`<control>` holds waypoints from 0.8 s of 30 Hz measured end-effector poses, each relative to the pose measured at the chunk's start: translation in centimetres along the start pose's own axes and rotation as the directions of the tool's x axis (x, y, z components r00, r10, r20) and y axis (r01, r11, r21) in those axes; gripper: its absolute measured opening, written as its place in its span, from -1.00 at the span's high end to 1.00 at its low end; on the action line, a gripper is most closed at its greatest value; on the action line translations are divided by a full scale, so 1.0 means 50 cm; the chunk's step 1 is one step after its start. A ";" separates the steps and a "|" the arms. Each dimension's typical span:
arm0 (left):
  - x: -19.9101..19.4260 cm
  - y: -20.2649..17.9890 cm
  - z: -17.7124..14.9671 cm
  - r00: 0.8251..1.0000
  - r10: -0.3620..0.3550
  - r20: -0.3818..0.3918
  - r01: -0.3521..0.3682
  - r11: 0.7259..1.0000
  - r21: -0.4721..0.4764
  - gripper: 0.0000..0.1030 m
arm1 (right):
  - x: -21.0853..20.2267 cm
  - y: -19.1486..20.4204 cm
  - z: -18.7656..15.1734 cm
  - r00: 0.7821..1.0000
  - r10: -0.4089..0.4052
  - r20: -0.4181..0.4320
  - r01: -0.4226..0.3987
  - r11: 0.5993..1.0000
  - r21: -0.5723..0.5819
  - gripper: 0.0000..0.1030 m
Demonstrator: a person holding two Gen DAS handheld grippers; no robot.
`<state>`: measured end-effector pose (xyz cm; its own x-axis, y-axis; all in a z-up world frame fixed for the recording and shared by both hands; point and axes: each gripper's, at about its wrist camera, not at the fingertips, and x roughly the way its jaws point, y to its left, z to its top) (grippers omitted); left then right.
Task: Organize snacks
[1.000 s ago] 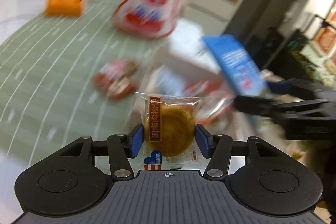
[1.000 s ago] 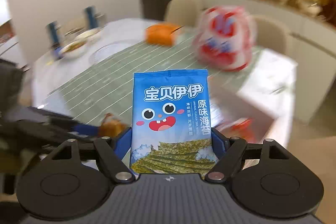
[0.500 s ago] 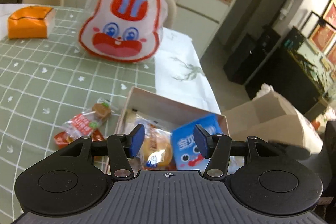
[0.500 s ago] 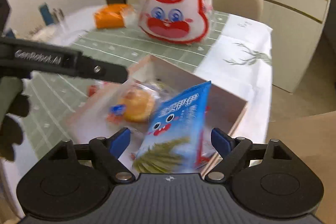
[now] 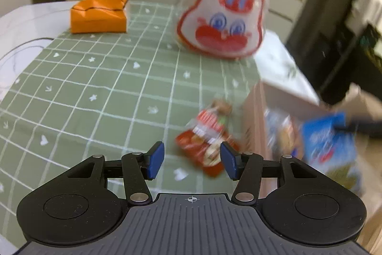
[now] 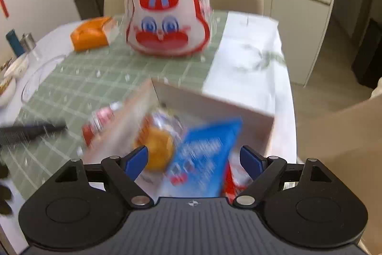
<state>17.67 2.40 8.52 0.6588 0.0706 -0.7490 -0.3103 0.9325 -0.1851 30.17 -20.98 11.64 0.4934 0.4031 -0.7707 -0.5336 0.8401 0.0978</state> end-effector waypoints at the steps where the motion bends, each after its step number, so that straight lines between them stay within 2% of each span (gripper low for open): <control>1: -0.001 0.020 -0.007 1.000 -0.015 -0.016 0.016 1.000 0.014 -0.11 | 0.001 0.026 0.021 1.000 -0.011 0.008 0.011 0.999 0.031 -0.65; 4: -0.006 0.074 -0.024 0.997 -0.047 -0.059 0.050 0.997 0.051 -0.11 | 0.031 0.106 0.081 0.998 0.059 0.009 -0.060 0.995 0.083 -0.65; 6: -0.014 0.105 -0.036 0.994 -0.073 -0.086 0.080 0.994 0.074 -0.11 | 0.081 0.180 0.124 0.997 0.058 -0.052 -0.053 0.995 0.083 -0.65; 8: -0.025 0.140 -0.046 0.985 -0.130 -0.113 0.137 0.989 0.057 -0.11 | 0.142 0.241 0.150 0.992 -0.006 -0.122 0.016 0.997 0.080 -0.64; 10: -0.038 0.167 -0.052 0.981 -0.152 -0.121 0.158 0.986 0.046 -0.11 | 0.215 0.294 0.157 0.975 -0.089 -0.202 0.099 0.994 0.038 -0.53; 12: -0.051 0.190 -0.056 0.980 -0.153 -0.126 0.161 0.985 0.056 -0.11 | 0.277 0.325 0.150 0.947 -0.191 -0.257 0.192 0.981 -0.022 -0.24; 13: -0.057 0.201 -0.057 0.979 -0.158 -0.125 0.166 0.985 0.057 -0.11 | 0.304 0.332 0.144 0.931 -0.225 -0.287 0.224 0.974 -0.038 -0.19; 16: -0.066 0.231 -0.055 0.977 -0.171 -0.125 0.178 0.983 0.045 -0.11 | 0.335 0.331 0.127 0.913 -0.251 -0.322 0.258 0.966 -0.021 -0.14; 17: -0.068 0.240 -0.055 0.978 -0.168 -0.123 0.175 0.984 0.045 -0.11 | 0.340 0.332 0.124 0.910 -0.252 -0.329 0.262 0.965 -0.015 -0.08; 18: -0.067 0.245 -0.053 0.978 -0.165 -0.124 0.172 0.984 0.044 -0.11 | 0.342 0.333 0.117 0.908 -0.240 -0.342 0.253 0.967 -0.006 0.13; 19: -0.065 0.250 -0.052 0.978 -0.166 -0.126 0.172 0.984 0.045 -0.11 | 0.343 0.335 0.109 0.907 -0.224 -0.356 0.239 0.971 -0.001 0.19; 24: -0.046 0.243 -0.043 0.969 -0.200 -0.145 0.211 0.975 0.063 -0.11 | 0.306 0.361 0.060 0.922 -0.147 -0.359 0.161 0.987 0.009 0.32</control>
<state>10.91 12.81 6.60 0.6013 -0.1699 -0.7808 -0.1207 0.9466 -0.2989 30.15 1.43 3.53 0.2870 0.1176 -0.9507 -0.4409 0.8973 -0.0221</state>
